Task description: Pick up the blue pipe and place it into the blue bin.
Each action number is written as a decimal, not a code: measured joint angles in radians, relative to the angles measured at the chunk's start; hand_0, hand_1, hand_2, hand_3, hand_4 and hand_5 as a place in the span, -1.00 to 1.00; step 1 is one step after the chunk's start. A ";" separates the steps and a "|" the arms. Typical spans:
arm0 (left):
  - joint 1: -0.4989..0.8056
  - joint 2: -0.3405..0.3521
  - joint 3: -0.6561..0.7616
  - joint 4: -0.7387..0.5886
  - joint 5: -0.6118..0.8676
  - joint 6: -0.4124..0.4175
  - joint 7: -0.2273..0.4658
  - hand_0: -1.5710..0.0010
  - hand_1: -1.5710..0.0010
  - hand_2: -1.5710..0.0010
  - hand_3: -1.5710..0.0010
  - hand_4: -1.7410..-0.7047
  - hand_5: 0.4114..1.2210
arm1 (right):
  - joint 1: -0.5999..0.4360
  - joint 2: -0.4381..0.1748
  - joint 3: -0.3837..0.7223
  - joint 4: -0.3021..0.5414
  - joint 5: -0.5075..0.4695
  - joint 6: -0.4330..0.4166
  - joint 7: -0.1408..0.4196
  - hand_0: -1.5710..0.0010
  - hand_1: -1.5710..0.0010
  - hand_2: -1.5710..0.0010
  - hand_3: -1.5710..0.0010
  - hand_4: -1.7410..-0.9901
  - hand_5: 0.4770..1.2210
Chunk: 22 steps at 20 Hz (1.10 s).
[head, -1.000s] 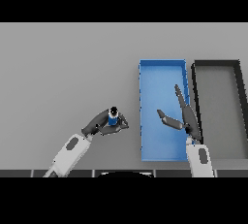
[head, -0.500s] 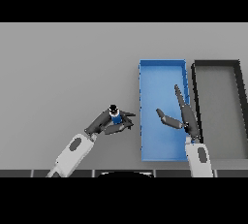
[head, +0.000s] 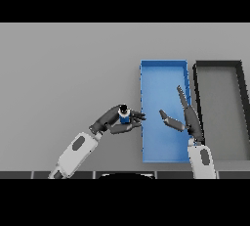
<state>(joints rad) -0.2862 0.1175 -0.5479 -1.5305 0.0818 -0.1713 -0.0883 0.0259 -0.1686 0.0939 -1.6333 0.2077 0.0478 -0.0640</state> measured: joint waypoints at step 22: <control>0.035 -0.028 0.056 -0.030 -0.063 -0.078 0.020 -1.00 -1.00 -1.00 -1.00 -0.48 1.00 | -0.248 -0.225 0.024 -0.209 -0.398 0.423 0.114 1.00 1.00 0.99 1.00 0.43 -0.83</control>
<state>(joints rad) -0.2515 0.0894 -0.4922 -1.5607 0.0186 -0.2490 -0.0679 -0.2219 -0.3941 0.1181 -1.8423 -0.1899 0.4710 0.0501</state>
